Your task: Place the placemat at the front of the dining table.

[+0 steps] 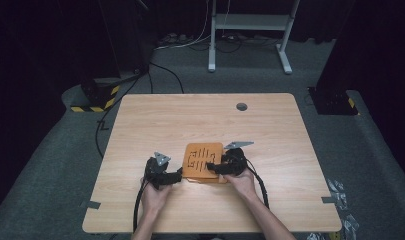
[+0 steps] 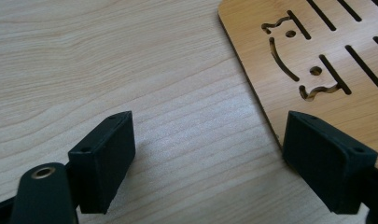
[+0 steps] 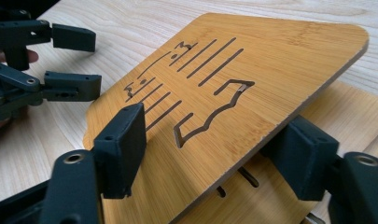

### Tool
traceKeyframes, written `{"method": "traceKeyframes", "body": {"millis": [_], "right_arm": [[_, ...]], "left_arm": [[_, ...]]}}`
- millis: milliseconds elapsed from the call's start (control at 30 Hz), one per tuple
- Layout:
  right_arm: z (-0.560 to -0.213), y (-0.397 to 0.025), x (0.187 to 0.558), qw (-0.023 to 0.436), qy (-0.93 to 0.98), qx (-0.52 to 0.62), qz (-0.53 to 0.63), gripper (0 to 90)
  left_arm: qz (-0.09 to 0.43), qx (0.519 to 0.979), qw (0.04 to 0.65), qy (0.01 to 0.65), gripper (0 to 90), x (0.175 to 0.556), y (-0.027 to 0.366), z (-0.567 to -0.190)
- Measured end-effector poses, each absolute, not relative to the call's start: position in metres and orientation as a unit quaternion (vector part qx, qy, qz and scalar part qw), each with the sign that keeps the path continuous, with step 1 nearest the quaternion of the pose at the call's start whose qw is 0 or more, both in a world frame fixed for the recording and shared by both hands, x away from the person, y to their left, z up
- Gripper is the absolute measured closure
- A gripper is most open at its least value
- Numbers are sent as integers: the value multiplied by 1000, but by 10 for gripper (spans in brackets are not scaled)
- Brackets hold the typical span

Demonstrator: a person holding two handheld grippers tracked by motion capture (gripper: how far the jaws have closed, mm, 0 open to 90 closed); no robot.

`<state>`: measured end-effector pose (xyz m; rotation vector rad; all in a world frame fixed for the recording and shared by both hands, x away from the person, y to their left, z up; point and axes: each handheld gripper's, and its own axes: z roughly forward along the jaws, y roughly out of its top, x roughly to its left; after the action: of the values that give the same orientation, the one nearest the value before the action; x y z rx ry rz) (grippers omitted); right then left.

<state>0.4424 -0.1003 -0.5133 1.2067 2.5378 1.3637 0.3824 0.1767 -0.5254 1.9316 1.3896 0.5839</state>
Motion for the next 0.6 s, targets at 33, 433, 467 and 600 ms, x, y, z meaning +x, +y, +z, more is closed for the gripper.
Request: {"method": "traceKeyframes", "body": {"millis": [33, 433, 467, 600], "right_arm": [[-513, -101, 442, 8, 809, 388, 442, 350], [-502, -113, 441, -8, 789, 382, 481, 558], [-502, -113, 441, -9, 789, 381, 482, 568], [-499, -114, 440, -17, 785, 379, 489, 611]], "left_arm": [[224, 742, 339, 534, 172, 382, 177, -525], [227, 744, 341, 528, 171, 382, 177, -526], [227, 743, 343, 528, 170, 382, 176, -526], [226, 745, 343, 526, 170, 381, 175, -525]]}}
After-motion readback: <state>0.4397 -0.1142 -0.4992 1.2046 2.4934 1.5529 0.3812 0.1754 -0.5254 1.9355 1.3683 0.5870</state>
